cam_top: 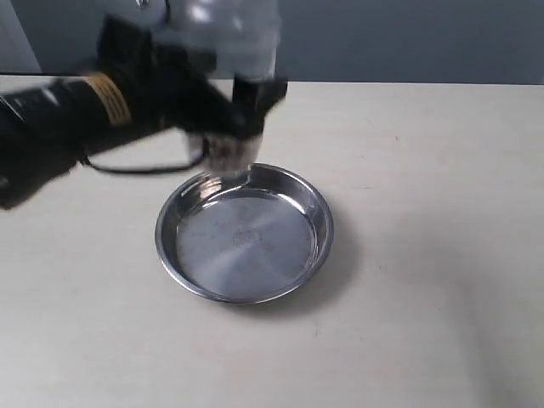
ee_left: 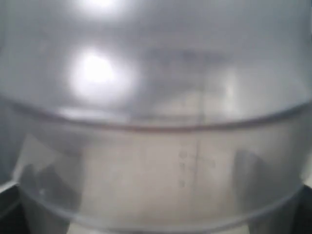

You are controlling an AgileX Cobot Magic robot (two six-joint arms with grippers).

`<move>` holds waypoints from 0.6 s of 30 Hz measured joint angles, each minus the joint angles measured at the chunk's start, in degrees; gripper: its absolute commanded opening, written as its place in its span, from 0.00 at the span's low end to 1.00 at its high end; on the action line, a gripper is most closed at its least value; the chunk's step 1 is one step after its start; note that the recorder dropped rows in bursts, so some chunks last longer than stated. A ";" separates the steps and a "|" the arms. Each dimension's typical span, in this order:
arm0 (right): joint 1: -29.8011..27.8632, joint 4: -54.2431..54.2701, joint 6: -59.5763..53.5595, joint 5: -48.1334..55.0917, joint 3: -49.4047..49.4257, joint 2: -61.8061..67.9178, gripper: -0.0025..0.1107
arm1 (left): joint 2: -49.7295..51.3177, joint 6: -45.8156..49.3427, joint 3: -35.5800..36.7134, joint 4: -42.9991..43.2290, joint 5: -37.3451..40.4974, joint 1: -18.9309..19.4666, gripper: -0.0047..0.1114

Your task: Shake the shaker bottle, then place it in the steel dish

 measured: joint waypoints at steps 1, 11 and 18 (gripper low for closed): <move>0.00 0.00 0.00 0.00 0.00 0.00 0.01 | -1.29 0.16 -1.00 -0.46 -0.58 0.00 0.04; 0.00 0.00 0.00 0.01 0.00 0.00 0.01 | 0.81 0.20 1.02 -1.44 6.19 -0.50 0.04; 0.00 0.00 0.00 0.01 0.00 0.00 0.01 | 3.74 1.09 4.64 -6.95 -2.28 -0.85 0.04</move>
